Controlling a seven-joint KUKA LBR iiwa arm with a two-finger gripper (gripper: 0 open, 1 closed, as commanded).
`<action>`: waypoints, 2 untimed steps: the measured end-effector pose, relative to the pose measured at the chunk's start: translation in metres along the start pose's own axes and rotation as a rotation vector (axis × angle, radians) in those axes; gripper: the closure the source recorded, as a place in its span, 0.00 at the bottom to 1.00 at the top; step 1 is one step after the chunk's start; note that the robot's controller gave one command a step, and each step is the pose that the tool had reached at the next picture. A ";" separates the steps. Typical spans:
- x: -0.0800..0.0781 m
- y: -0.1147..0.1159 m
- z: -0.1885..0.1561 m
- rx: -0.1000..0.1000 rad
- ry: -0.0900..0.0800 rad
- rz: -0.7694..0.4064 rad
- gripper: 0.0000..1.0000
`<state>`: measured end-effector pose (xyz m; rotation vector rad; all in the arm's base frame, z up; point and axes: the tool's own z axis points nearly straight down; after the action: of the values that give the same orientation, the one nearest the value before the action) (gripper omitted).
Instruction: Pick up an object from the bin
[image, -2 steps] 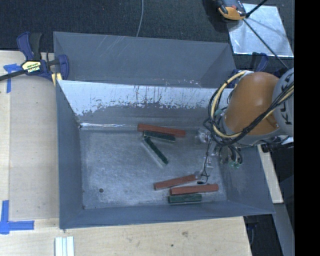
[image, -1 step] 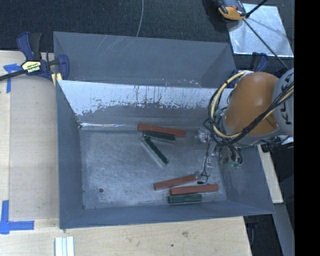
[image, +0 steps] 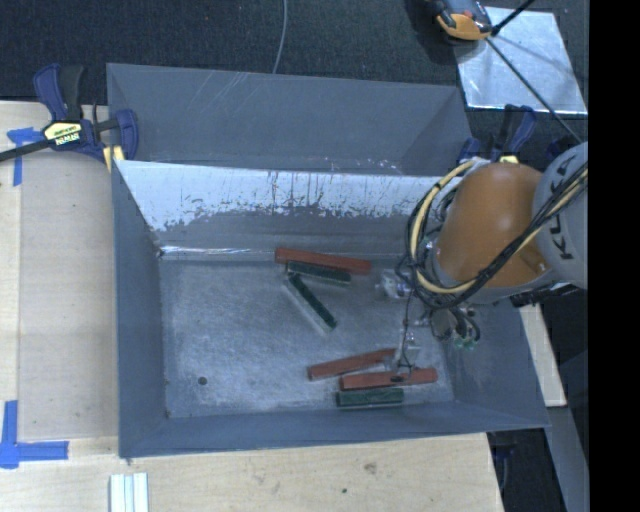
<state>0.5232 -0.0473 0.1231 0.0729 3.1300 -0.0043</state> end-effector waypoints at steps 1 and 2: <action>0.029 -0.032 0.051 -0.002 0.012 -0.229 1.00; 0.029 -0.032 0.051 -0.002 0.012 -0.229 1.00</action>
Offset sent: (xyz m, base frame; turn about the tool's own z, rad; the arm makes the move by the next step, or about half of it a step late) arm 0.0000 0.0000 0.0000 0.0000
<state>0.4928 -0.0777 0.0723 -0.2859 3.1297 -0.0020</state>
